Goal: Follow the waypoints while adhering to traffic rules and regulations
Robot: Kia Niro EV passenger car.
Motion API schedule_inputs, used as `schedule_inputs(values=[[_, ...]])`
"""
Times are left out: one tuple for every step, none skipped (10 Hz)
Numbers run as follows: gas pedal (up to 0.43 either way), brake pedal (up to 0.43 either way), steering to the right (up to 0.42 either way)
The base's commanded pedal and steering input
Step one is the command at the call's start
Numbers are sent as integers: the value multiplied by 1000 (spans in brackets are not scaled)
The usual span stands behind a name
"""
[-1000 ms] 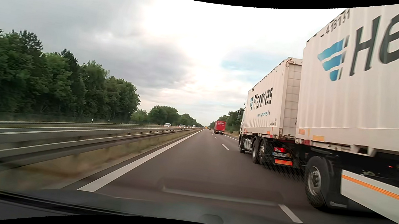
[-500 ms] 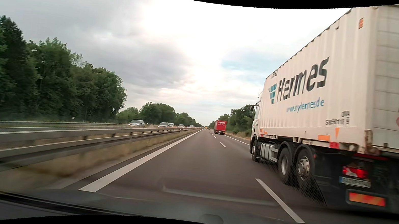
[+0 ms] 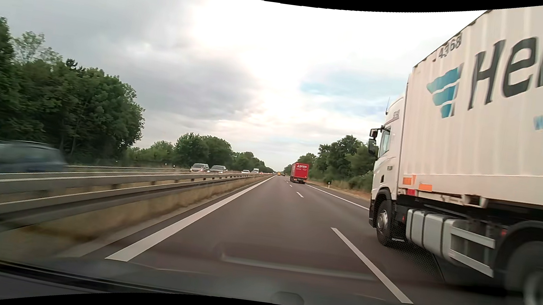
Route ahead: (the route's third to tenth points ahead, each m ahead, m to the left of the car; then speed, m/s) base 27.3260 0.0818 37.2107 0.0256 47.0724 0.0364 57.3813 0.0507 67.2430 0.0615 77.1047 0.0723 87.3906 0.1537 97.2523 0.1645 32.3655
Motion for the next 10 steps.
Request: schedule_inputs(values=[[559, 0, -3], [559, 0, -2], [559, 0, -2], [559, 0, -2], [551, 0, -2], [551, 0, -2], [551, 0, -2], [551, 0, -2], [551, 0, -3], [551, 0, -4]])
